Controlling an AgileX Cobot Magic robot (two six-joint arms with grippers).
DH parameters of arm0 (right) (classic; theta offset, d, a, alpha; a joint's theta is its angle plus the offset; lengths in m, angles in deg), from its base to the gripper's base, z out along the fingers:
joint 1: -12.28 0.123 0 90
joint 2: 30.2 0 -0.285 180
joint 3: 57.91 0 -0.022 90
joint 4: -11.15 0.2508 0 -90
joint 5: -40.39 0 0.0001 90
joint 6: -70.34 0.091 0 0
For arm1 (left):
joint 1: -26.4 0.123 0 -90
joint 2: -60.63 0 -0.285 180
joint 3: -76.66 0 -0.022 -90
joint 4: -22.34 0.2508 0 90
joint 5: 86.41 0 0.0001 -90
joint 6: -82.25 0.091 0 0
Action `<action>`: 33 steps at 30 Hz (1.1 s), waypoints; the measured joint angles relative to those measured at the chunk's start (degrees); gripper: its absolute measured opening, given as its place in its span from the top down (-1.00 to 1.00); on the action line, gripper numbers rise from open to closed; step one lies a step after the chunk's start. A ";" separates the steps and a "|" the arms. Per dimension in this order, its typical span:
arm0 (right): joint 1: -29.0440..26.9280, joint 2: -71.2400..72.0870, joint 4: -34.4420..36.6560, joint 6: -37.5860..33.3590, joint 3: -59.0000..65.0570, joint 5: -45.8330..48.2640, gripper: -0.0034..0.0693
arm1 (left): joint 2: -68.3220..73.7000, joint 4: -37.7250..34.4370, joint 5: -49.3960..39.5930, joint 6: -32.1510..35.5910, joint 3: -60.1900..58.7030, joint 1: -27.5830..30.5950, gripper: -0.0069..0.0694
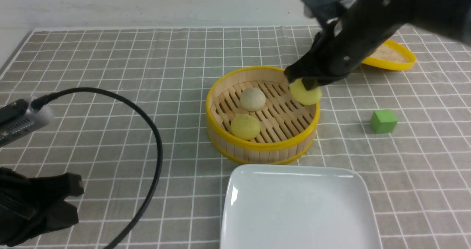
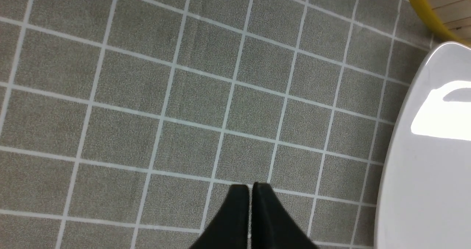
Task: Put the steamed buns into the plate on the grey tablecloth.
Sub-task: 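Move the steamed bun from the bamboo steamer onto the white plate with the right gripper, then reach into the bamboo steamer and grasp a bun with the left gripper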
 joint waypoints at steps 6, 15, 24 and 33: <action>0.59 12.07 5.61 3.75 11.61 11.26 0.86 | 0.00 0.22 0.00 0.34 0.00 0.00 0.72; 5.62 10.53 10.26 6.39 42.19 -19.11 0.74 | 0.05 0.34 2.29 0.99 0.00 0.00 0.67; 5.57 7.57 9.35 8.00 38.37 -12.74 -0.04 | 0.37 -6.81 5.32 5.39 0.29 0.00 0.50; 5.57 18.92 -1.54 8.31 25.95 5.03 0.28 | 6.38 -13.99 -2.32 12.01 12.63 0.00 -0.03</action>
